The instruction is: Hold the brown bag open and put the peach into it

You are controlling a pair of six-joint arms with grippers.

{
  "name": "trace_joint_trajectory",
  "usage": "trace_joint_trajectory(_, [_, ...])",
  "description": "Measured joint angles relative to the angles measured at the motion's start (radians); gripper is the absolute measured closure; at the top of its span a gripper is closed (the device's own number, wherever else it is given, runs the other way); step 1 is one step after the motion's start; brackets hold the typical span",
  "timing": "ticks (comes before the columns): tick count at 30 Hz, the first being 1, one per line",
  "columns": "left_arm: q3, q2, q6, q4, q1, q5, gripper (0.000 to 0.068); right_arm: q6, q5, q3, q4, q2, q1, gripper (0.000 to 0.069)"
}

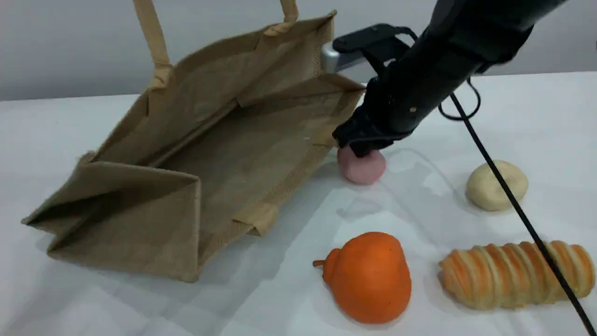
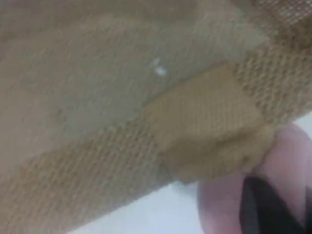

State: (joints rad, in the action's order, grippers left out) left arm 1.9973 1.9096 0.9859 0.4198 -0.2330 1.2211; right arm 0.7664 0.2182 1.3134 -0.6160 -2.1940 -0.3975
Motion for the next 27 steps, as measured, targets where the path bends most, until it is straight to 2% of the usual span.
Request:
trace_joint_trajectory(5, [0.0,0.0,0.0,0.0,0.0,0.0,0.0591,-0.092,0.105,0.0,0.079,0.085,0.04,0.0674])
trace_joint_trajectory(11, [0.0,0.0,0.003,0.0,0.0,0.0,0.0591,-0.289,0.235,-0.001,0.241,0.189,0.127,0.0674])
trace_joint_trajectory(15, [0.0,0.0,0.024,0.001,0.0,0.0,0.0591,-0.421,0.293,-0.027,0.345,0.248,0.14,0.0675])
trace_joint_trajectory(18, [0.0,0.0,0.024,0.002,0.0,0.0,0.0591,-0.457,0.264,-0.076,0.355,0.303,0.124,0.0675])
trace_joint_trajectory(22, [0.0,-0.001,0.032,0.015,0.0,0.0,0.0591,-0.446,0.155,-0.166,0.326,0.373,0.075,0.0675])
trace_joint_trajectory(27, [0.0,-0.003,0.035,0.027,0.0,0.0,0.0591,-0.425,-0.001,-0.281,0.326,0.414,-0.03,0.0675])
